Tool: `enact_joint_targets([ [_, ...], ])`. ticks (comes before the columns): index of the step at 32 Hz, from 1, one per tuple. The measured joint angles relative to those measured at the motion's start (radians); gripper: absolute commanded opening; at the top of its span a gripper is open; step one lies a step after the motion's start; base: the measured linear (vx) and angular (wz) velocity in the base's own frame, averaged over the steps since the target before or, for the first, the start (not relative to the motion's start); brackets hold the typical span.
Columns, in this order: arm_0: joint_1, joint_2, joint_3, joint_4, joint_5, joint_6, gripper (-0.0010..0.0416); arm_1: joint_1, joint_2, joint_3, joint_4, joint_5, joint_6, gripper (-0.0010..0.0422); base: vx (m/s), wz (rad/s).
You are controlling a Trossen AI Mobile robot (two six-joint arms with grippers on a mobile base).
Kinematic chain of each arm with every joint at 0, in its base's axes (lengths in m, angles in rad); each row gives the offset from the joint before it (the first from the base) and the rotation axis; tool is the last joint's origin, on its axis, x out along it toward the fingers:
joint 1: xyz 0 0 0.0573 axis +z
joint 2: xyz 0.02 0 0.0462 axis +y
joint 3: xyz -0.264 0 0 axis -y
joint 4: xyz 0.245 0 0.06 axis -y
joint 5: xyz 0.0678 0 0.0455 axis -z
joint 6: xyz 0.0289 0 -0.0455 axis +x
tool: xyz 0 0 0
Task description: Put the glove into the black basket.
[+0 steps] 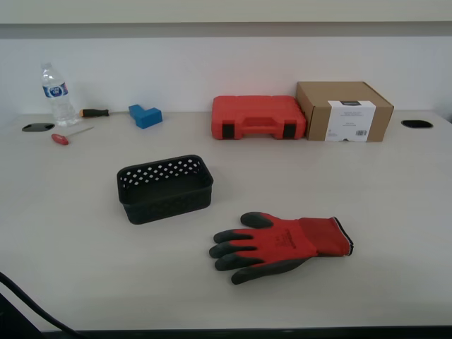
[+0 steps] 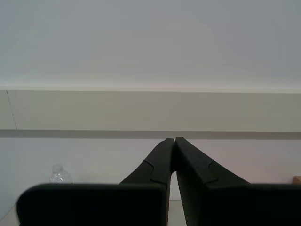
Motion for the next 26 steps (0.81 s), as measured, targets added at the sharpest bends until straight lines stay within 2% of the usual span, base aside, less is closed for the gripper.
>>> enact_joint_targets([
  [9,0.000,0.000,0.001,-0.013,-0.001,0.000,0.0001,0.000,0.000,0.000,0.000,0.000,0.000,0.0000,0.000,0.000],
  [11,0.001,0.000,0.032,-0.084,-0.014,0.002,0.0001,0.000,0.000,0.000,0.000,0.000,0.000,0.0000,0.000,0.000],
  [14,0.002,0.000,0.117,-0.272,-0.023,-0.006,0.0001,0.000,0.000,0.000,0.000,0.000,0.000,0.0000,0.000,0.000],
  [18,0.007,0.000,0.239,-0.517,-0.026,-0.034,0.0001,0.000,0.000,0.000,0.000,0.000,0.000,0.0000,0.000,0.000],
  [20,0.012,0.006,0.324,-0.707,-0.035,-0.038,0.0001,0.000,0.000,0.000,0.000,0.000,0.000,0.0000,0.000,0.000],
  [21,0.013,0.007,0.340,-0.742,-0.039,-0.038,0.0001,0.000,0.000,0.000,0.000,0.000,0.000,0.0000,0.000,0.000],
  [22,0.014,0.010,0.362,-0.797,-0.046,-0.039,0.0001,0.000,0.000,0.000,0.000,0.000,0.000,0.0000,0.000,0.000],
  [23,0.014,0.016,0.402,-0.906,-0.066,-0.043,0.0001,0.000,0.000,0.000,0.000,0.000,0.000,0.0000,0.000,0.000],
  [26,0.019,0.023,0.434,-1.015,-0.114,-0.050,0.0001,0.000,0.000,0.000,0.000,0.000,0.000,0.0000,0.000,0.000],
])
